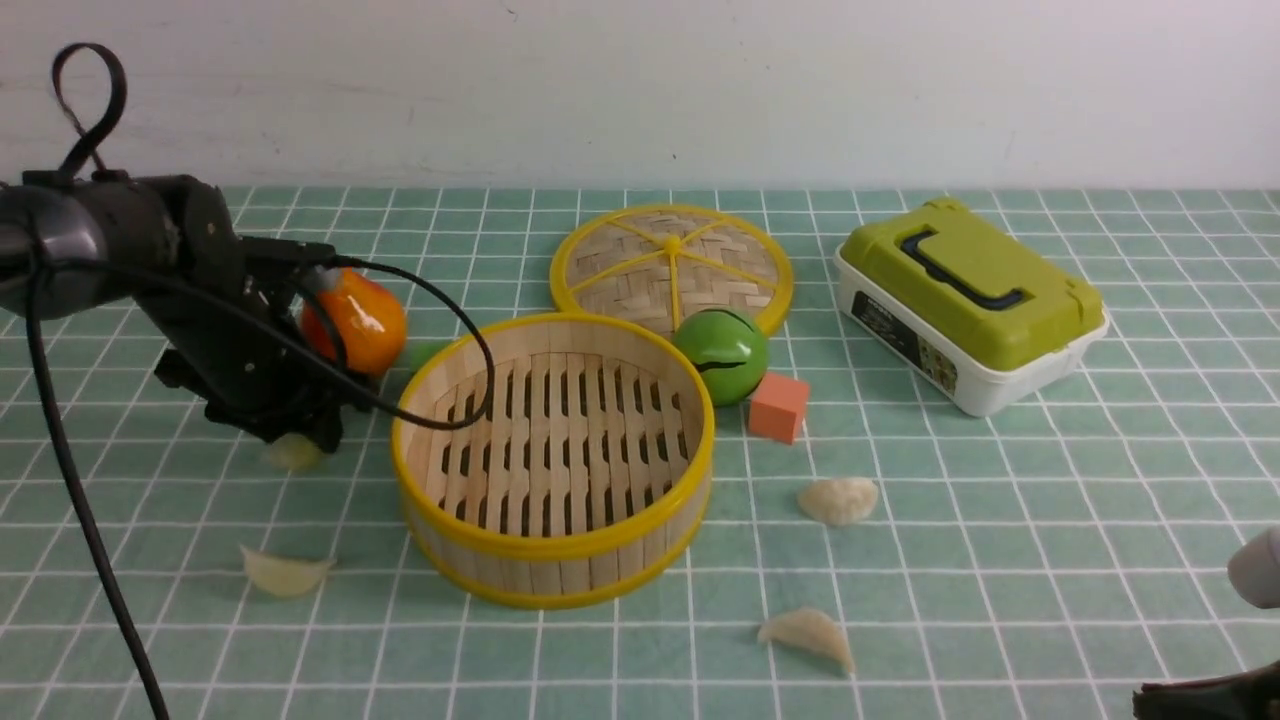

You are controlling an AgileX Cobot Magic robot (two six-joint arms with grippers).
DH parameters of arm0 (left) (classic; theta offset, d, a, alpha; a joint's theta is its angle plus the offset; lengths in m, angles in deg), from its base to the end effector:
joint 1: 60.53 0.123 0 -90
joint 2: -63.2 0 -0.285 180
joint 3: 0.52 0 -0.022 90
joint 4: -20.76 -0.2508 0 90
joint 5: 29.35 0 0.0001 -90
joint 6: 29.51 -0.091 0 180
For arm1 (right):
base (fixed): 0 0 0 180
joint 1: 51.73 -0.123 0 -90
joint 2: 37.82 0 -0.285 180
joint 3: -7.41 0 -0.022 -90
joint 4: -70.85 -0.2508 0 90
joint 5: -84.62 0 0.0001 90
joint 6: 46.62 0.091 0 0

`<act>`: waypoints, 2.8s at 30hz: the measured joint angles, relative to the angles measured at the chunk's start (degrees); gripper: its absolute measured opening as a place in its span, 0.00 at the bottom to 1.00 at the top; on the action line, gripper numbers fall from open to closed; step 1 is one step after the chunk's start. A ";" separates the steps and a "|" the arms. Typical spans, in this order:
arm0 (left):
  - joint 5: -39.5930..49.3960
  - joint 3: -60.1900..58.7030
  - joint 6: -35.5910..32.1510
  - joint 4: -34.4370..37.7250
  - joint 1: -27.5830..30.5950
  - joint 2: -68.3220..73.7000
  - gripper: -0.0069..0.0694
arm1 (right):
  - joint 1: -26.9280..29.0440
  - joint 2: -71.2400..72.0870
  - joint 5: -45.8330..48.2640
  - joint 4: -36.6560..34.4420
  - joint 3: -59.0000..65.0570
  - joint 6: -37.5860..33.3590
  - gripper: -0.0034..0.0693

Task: Put the dumplings into the steamer on the table with the blue tablecloth.
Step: 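Reach for and grasp a dumpling on the table with the left gripper, then place the dumpling into the bamboo steamer basket with the left gripper, then reach for and grasp a dumpling on the table with the left gripper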

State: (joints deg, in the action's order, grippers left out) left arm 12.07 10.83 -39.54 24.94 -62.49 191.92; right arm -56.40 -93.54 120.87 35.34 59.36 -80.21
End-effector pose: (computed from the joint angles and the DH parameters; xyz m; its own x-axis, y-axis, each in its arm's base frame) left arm 0.4436 -0.0196 0.1649 -0.9183 0.1514 -0.3658 0.1630 0.9866 -0.0010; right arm 0.1387 0.0427 0.2393 -0.7255 -0.1196 -0.6777 -0.3505 0.9117 0.2143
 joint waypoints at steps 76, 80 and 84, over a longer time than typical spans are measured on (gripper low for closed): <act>-11.12 -27.39 41.75 -18.24 -7.54 -27.14 0.07 | 0.00 0.00 0.02 -3.02 0.00 -0.05 0.09; -3.61 -26.61 42.06 -15.14 -7.54 -29.74 0.12 | 0.00 0.00 0.02 -3.06 0.00 -0.05 0.09; -1.43 -27.93 43.26 -12.59 -7.54 -27.39 0.30 | 0.00 0.00 0.02 -3.06 0.00 -0.05 0.09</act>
State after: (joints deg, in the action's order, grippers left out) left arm 10.64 -17.10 3.72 12.35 -70.03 164.54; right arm -56.40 -93.54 120.89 32.27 59.36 -80.26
